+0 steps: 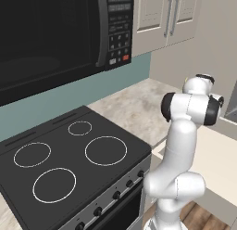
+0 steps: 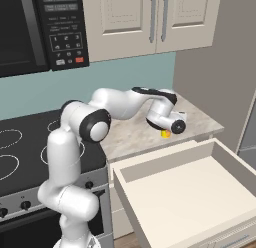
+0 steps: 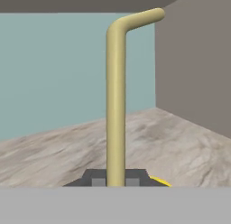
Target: Pick up the straw from the right drawer and put it inside the smoothie cup.
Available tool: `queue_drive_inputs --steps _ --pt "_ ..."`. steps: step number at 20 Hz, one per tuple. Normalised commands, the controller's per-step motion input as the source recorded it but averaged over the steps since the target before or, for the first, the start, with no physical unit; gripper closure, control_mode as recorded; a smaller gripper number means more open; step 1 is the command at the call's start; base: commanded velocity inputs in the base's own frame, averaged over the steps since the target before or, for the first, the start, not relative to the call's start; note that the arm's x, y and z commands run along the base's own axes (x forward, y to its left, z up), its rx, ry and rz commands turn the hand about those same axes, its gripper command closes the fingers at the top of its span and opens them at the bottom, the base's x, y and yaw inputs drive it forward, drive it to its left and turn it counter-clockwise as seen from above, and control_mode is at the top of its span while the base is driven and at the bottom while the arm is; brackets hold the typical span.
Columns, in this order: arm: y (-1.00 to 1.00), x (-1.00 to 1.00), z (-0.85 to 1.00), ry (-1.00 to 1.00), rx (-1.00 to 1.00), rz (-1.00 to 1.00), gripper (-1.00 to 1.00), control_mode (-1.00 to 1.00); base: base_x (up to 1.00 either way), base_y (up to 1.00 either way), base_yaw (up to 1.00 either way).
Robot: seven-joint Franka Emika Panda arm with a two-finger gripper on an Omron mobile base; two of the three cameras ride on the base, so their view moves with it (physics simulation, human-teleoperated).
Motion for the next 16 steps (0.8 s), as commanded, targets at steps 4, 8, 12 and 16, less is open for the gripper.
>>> queue_drive_inputs --steps 4,8,12,16 --pt "0.00 0.11 0.00 -0.01 0.00 0.00 1.00 -1.00 0.00 0.00 0.00" --pt "-0.02 0.03 0.00 0.00 0.00 0.00 1.00 -1.00 0.00 0.00 0.00" --pt "-0.05 0.00 -0.11 0.00 0.00 0.00 1.00 -1.00 0.00 0.00 0.00" --pt "-0.04 0.00 -0.08 0.00 0.00 0.00 1.00 -1.00 0.00 0.00 0.00"
